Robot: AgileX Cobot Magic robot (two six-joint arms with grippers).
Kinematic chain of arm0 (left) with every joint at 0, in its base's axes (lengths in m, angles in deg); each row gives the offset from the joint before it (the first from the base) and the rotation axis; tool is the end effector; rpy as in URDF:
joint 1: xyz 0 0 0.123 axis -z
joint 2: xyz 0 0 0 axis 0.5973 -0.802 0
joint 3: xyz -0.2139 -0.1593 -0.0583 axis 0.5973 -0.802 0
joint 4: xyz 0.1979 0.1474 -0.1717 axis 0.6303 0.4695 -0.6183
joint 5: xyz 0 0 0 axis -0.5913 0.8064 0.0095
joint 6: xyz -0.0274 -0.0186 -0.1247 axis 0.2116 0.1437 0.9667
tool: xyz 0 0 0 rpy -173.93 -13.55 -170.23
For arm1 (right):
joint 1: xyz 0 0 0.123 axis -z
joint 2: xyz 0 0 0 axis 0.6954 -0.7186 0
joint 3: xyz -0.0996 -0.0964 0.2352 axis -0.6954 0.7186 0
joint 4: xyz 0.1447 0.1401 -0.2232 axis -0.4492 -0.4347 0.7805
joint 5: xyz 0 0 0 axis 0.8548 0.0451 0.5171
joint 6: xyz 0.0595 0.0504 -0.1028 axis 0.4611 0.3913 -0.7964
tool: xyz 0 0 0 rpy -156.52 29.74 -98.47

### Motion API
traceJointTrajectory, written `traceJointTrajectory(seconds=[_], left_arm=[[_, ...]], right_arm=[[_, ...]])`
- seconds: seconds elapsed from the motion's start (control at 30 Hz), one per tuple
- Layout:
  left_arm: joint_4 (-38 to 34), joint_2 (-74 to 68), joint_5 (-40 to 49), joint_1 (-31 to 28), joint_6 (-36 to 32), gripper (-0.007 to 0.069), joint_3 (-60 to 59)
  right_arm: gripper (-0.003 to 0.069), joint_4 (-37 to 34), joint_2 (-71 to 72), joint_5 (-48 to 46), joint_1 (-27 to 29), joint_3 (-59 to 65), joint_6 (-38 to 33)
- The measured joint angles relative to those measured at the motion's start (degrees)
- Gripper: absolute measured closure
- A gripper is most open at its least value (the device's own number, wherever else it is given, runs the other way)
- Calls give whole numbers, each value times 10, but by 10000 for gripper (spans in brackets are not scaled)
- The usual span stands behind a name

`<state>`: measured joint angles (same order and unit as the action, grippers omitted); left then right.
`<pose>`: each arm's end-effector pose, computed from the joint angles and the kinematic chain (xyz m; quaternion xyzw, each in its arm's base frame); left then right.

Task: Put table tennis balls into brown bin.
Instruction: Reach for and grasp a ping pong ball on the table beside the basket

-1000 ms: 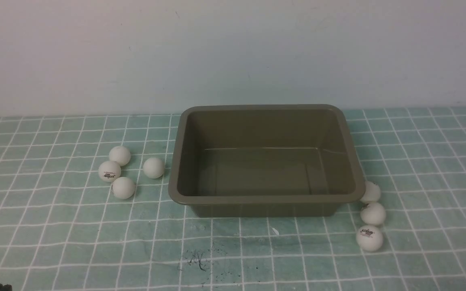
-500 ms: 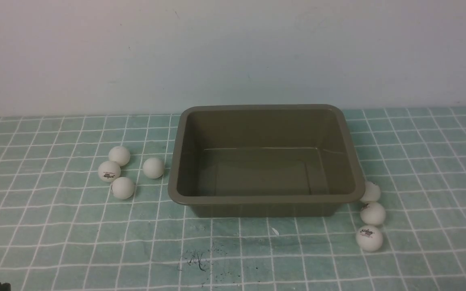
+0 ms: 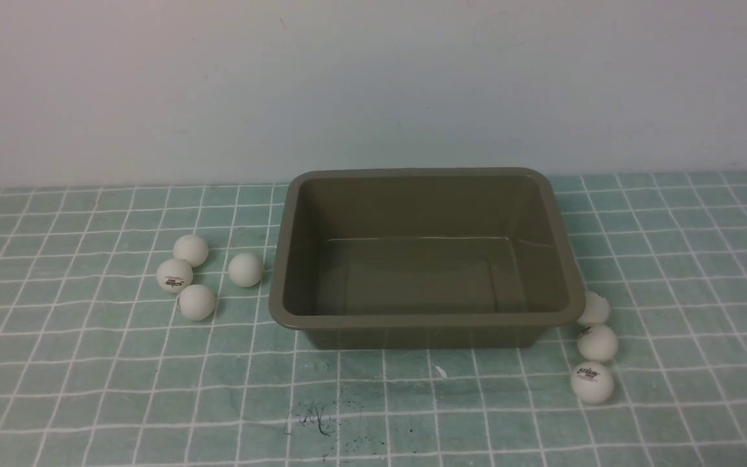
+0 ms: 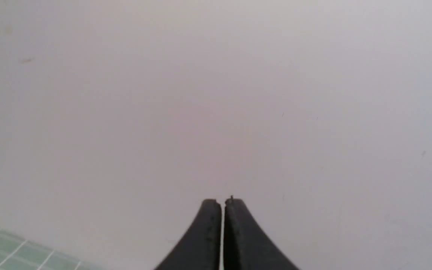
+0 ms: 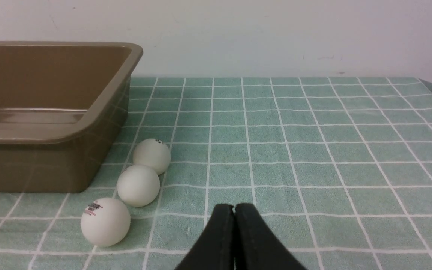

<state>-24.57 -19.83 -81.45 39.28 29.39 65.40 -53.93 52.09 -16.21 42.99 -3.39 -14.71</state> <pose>0.1450 0.0068 0.2605 -0.1601 0.5443 -0.1799 0.8036 0.1520 0.0015 0.1646 0.0468 0.7907 0.0408 0.6090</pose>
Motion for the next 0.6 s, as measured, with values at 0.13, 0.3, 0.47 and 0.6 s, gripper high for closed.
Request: traceJointTrajectory(seconds=[0.13, 0.3, 0.47, 0.6], left_arm=[[-1, -73, 148, 0, 1, 629, 126], [3, -270, 383, 0, -15, 629, 261], [6, -535, 548, 0, -102, 629, 383], [7, -691, 592, 0, -160, 629, 447]], right_arm=[[673, -115, 0, 98, 0, 0, 57], [673, -200, 0, 179, 0, 0, 86], [673, -218, 0, 215, 0, 0, 91], [673, -218, 0, 202, -1, -6, 96]])
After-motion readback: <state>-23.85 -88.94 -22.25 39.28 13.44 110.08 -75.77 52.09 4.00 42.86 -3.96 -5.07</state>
